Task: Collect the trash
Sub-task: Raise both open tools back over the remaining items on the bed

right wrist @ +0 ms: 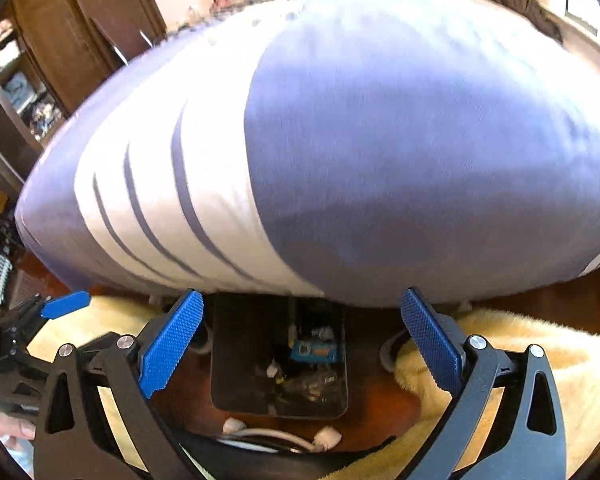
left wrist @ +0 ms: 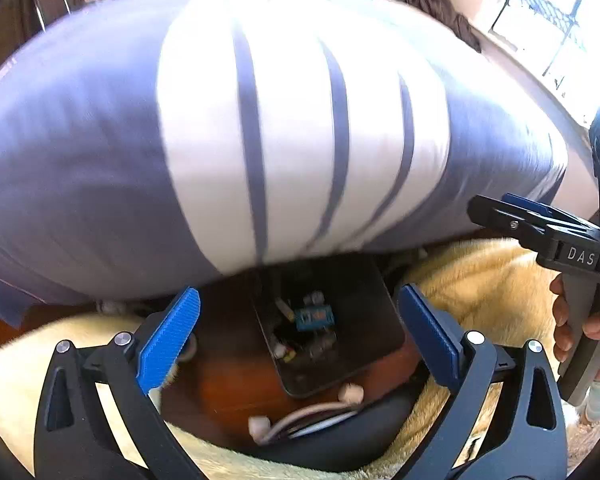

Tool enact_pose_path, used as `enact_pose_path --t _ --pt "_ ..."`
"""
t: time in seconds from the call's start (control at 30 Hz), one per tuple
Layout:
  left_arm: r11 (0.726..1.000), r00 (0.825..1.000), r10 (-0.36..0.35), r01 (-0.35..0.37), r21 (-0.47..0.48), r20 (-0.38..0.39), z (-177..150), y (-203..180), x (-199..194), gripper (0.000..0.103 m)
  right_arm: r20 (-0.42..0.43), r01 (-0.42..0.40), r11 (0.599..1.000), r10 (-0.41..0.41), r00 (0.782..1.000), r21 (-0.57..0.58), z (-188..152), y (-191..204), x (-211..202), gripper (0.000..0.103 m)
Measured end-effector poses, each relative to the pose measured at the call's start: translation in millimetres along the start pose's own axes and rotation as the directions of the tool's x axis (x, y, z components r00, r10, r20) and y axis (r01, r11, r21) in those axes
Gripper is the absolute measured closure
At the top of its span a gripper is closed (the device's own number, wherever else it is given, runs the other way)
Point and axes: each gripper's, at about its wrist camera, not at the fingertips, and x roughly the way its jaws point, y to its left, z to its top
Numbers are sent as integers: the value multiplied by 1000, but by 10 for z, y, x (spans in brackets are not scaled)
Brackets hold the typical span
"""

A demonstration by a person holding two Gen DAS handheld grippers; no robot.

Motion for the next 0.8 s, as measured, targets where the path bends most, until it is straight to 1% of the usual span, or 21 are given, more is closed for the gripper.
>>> enact_pose_path --t 0.13,0.27,0.37,0.57,0.67,0.8 --pt "1000 997 23 -22 -9 75 206 86 -256 8 65 9 1000 -8 998 -9 212 -10 -226 4" --pt "998 991 66 -64 -20 118 464 224 -358 8 103 12 1000 -10 995 -19 471 -17 -328 4" --pt "996 987 86 -85 -16 139 651 285 -384 8 122 37 999 -33 992 -33 683 -30 -335 4" --pt "993 981 115 -118 5 158 1139 372 -337 8 137 51 998 -46 990 -32 1116 -96 -182 4" --pt "993 981 116 -119 12 158 1334 413 -248 8 139 63 997 -56 989 -42 1353 -103 -62 4" --pt "994 983 106 -109 7 153 1680 471 -66 9 137 92 993 -81 987 -77 1716 -66 147 4"
